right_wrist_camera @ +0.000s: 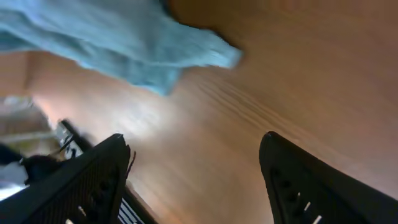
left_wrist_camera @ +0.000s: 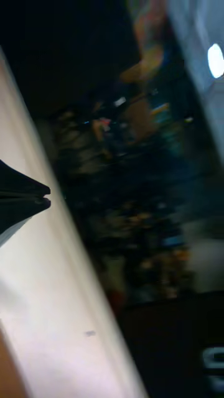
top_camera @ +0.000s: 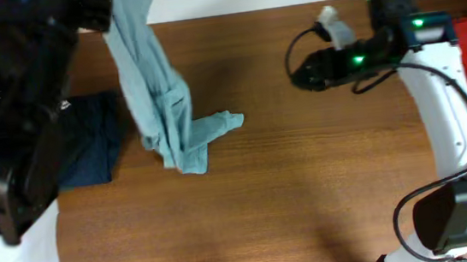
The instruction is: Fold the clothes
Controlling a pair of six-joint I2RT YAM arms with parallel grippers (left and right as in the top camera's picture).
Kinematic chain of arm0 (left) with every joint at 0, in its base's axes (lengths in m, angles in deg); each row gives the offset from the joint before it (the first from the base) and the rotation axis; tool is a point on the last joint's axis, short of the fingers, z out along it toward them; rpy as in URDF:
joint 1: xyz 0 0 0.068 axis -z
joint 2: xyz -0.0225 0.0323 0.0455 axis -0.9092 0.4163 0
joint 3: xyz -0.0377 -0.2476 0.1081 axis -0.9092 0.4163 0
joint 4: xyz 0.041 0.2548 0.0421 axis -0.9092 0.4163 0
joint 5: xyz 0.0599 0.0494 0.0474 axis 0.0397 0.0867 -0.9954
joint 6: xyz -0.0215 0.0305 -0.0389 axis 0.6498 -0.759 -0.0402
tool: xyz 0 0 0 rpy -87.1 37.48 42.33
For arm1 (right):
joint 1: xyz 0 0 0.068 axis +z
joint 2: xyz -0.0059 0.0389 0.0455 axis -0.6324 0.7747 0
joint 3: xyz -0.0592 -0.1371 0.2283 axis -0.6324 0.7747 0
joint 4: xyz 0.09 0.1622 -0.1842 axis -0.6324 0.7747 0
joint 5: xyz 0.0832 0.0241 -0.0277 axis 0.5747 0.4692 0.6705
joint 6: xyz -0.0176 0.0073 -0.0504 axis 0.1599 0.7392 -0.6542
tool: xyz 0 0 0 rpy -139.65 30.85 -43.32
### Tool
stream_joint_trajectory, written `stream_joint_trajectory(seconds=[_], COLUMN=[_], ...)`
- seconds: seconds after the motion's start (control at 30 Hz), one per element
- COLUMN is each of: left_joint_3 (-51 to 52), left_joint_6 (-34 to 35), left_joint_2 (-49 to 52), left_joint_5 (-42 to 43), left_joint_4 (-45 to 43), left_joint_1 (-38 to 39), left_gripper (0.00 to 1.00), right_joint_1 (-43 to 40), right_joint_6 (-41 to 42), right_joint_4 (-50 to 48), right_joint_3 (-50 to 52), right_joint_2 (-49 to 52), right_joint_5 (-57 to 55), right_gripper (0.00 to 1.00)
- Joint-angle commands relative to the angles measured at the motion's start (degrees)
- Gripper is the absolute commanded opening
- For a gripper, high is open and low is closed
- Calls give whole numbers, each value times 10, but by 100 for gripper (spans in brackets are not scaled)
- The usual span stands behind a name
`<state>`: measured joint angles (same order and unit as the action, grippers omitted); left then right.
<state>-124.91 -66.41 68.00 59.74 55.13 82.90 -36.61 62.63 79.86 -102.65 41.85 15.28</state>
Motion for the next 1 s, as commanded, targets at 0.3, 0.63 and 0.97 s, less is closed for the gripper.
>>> stream_joint_trajectory(seconds=[0.3,0.63,0.97], left_joint_3=[-31,-32,-32], left_joint_6=[-13,-9,-9], left_joint_2=[-8,-8,-9], left_joint_5=[122,133,84], left_joint_4=[-23,-42,-43], left_joint_1=[24,61,63], left_gripper=[0,0,0], right_joint_1=[111,186,237], right_joint_6=[-28,-16,-9], right_joint_4=[-132,-264,-264], right_joint_3=[2,2,2], right_joint_2=[0,0,0], right_joint_5=[117,178,94], right_gripper=[70,73,23])
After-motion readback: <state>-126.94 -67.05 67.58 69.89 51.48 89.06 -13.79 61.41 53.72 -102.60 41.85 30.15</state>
